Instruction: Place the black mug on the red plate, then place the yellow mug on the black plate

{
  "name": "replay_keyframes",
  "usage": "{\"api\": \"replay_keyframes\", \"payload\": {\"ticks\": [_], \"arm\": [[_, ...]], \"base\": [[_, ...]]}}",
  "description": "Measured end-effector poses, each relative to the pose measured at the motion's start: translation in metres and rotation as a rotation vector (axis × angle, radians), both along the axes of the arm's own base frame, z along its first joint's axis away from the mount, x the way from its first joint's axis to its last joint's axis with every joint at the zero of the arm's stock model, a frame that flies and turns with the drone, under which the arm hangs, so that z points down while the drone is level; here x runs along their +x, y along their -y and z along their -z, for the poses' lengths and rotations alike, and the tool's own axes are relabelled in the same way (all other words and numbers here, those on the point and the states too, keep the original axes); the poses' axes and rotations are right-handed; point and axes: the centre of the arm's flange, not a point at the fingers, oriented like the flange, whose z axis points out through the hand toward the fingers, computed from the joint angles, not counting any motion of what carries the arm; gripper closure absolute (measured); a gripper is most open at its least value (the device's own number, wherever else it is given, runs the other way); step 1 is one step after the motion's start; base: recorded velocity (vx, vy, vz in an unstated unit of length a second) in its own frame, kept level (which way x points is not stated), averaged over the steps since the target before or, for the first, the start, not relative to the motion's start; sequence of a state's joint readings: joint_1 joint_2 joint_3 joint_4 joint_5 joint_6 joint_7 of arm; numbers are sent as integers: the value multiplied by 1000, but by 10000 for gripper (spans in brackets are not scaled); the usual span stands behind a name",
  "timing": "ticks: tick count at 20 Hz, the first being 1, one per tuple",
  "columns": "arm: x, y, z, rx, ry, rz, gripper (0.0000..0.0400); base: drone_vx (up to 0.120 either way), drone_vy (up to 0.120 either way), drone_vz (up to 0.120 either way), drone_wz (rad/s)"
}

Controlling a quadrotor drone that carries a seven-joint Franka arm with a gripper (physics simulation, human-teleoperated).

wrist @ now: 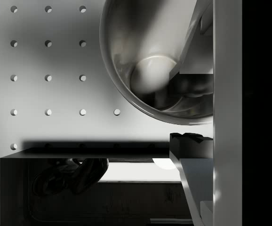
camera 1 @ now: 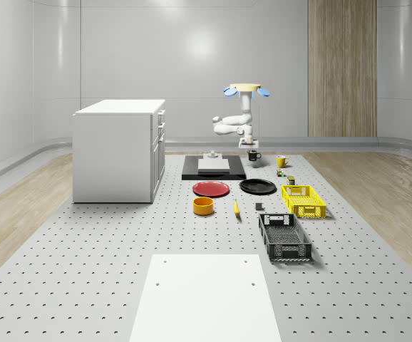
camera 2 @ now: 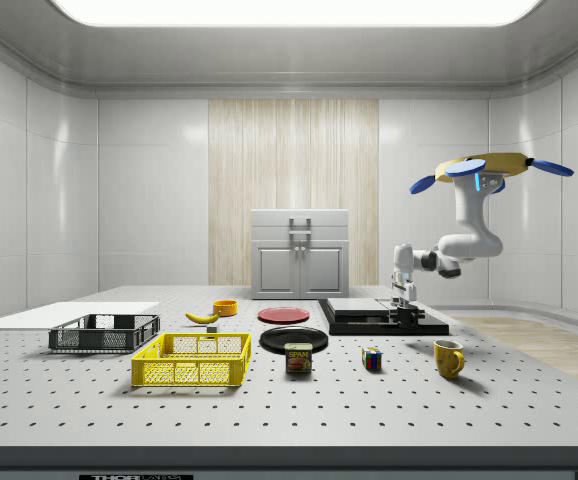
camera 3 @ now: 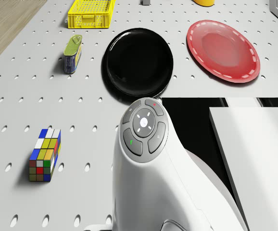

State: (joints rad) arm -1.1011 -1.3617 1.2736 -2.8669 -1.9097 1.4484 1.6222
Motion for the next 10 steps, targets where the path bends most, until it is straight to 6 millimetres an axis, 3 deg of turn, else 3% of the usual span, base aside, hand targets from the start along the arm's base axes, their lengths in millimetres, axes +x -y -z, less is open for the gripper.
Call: {"api": "replay_keyframes", "payload": {"ticks": [5,10], "arm": [[0,0,2,0,0,0,290],[0,0,3,0,0,0,290]], "base": [[120,-120,112,0],[120,-120,0,0]]}}
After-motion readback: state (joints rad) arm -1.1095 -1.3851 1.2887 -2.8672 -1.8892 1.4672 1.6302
